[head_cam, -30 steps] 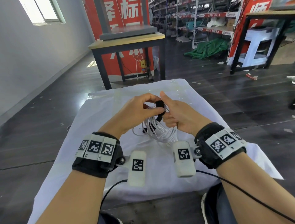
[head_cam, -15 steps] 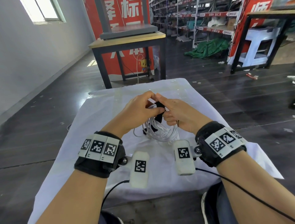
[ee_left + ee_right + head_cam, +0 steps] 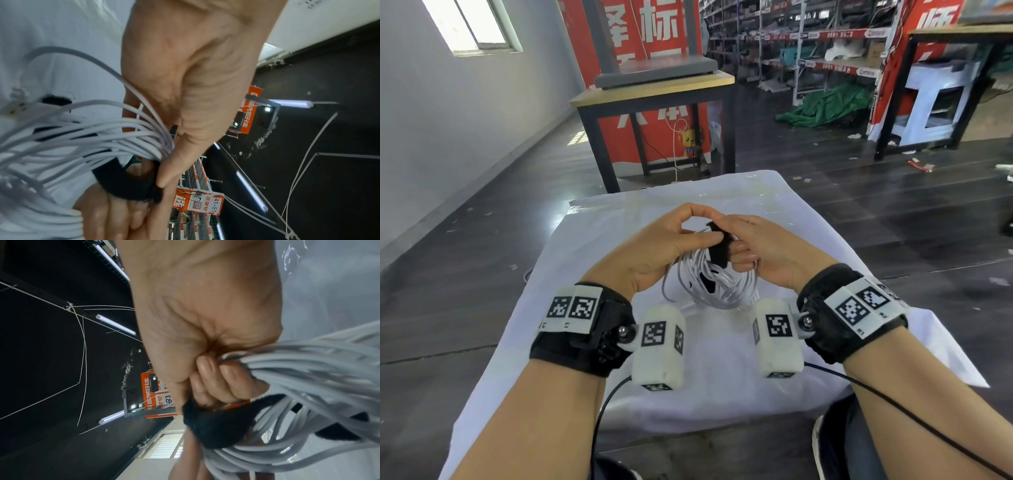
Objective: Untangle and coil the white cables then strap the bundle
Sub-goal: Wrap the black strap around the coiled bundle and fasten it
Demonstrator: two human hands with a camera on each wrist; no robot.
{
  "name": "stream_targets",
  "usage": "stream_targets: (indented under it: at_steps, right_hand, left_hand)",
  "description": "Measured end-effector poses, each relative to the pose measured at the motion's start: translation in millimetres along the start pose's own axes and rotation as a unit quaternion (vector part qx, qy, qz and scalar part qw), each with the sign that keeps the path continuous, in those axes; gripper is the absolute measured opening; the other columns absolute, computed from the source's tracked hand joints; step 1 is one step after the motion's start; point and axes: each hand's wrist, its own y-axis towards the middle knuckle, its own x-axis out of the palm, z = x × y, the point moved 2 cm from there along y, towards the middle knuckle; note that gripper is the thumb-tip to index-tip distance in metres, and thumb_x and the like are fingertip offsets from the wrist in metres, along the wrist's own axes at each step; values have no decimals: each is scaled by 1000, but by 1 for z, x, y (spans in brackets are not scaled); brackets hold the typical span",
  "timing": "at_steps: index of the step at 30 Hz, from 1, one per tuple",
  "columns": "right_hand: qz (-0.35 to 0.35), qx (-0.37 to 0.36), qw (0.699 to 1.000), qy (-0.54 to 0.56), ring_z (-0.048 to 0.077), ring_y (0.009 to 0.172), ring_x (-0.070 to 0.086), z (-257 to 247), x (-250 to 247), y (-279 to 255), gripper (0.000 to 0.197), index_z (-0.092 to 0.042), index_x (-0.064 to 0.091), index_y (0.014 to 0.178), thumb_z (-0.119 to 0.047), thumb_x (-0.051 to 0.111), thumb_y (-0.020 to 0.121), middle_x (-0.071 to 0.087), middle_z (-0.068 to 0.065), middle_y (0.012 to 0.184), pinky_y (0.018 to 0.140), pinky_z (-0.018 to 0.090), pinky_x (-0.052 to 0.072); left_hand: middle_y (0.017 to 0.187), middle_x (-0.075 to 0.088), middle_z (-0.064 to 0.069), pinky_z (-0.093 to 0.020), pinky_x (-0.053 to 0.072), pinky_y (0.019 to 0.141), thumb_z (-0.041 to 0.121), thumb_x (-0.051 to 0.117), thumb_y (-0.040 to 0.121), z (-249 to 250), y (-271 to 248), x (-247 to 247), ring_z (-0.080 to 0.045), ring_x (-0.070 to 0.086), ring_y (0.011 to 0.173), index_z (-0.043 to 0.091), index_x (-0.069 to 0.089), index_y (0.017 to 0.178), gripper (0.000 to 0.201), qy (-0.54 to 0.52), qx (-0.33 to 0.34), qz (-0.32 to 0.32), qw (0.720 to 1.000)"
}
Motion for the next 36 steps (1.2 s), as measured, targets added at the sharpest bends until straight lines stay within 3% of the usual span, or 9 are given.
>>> stream_targets:
  at_steps: [2, 7, 9, 13, 18, 21, 26, 29, 36]
  right_hand:
    - [3, -3, 1000, 8, 5, 39, 20, -2, 0, 0, 30, -15, 50, 75, -37, 54, 95, 25, -8, 47, 41, 18, 17]
    - [12, -8, 1000, 22, 6, 38, 20, -2, 0, 0, 44, -18, 48, 56, -39, 54, 94, 24, -8, 45, 41, 18, 18]
    - [23, -6, 999, 33, 6, 38, 20, -1, 0, 0, 52, -22, 51, 44, -39, 54, 94, 23, -8, 44, 41, 18, 18]
    - [37, -12, 999, 38, 5, 35, 21, -3, -4, 0, 43, -17, 38, 61, -39, 55, 93, 24, -7, 42, 39, 17, 19]
    - [26, -9, 999, 28, 7, 38, 22, 1, -3, 3, 35, -12, 47, 73, -39, 57, 92, 30, -2, 52, 37, 17, 22]
    - [35, -8, 999, 29, 8, 39, 20, 0, -3, 3, 42, -14, 42, 62, -36, 57, 94, 28, -4, 47, 39, 18, 19]
    - [51, -19, 998, 25, 6, 38, 19, -3, -2, 2, 67, -26, 58, 37, -25, 43, 102, 21, -6, 45, 43, 20, 15]
    - [52, -15, 998, 34, 6, 37, 19, -3, -2, 3, 60, -26, 60, 44, -25, 43, 102, 23, -7, 44, 40, 19, 16]
    - [45, -18, 999, 22, 7, 38, 19, -2, -5, 3, 41, -17, 40, 61, -34, 52, 97, 24, -7, 45, 38, 17, 19]
  left_hand:
    - [105, 67, -9, -33, 45, 96, -2, 64, 85, 2, -2, -3, -20, 58, 93, 19, 61, 116, 37, -20, 6, -24, 1000]
    - [112, 63, -9, -23, 49, 81, -18, 58, 79, 1, -3, -1, -19, 51, 87, 20, 59, 120, 55, 5, 34, -32, 999]
    - [117, 63, -6, -22, 50, 81, -16, 61, 79, 0, -2, 3, -15, 53, 87, 21, 58, 121, 55, 27, 52, -14, 998]
    - [107, 64, 18, -15, 46, 83, 3, 73, 79, 1, 0, 7, 3, 56, 91, 30, 54, 120, 53, 99, 81, -8, 992]
    - [114, 55, 11, -3, 42, 76, 26, 73, 84, 4, -1, 8, 9, 52, 92, 36, 49, 119, 43, 192, 121, 19, 974]
    - [117, 53, 13, -12, 42, 89, 28, 71, 84, 7, -1, 9, 6, 52, 102, 35, 55, 111, 33, 203, 165, 54, 964]
    - [91, 52, 3, -25, 44, 82, 17, 68, 87, 12, -2, 5, -9, 50, 81, 34, 68, 91, 17, 176, 211, 116, 954]
    - [88, 64, -15, -41, 50, 81, 11, 62, 91, 13, -5, 8, -32, 57, 82, 25, 70, 89, 17, 138, 209, 112, 962]
    - [49, 48, 3, -19, 33, 49, 19, 45, 101, 12, -3, 2, -9, 37, 45, 8, 67, 91, 27, -32, 125, 156, 979]
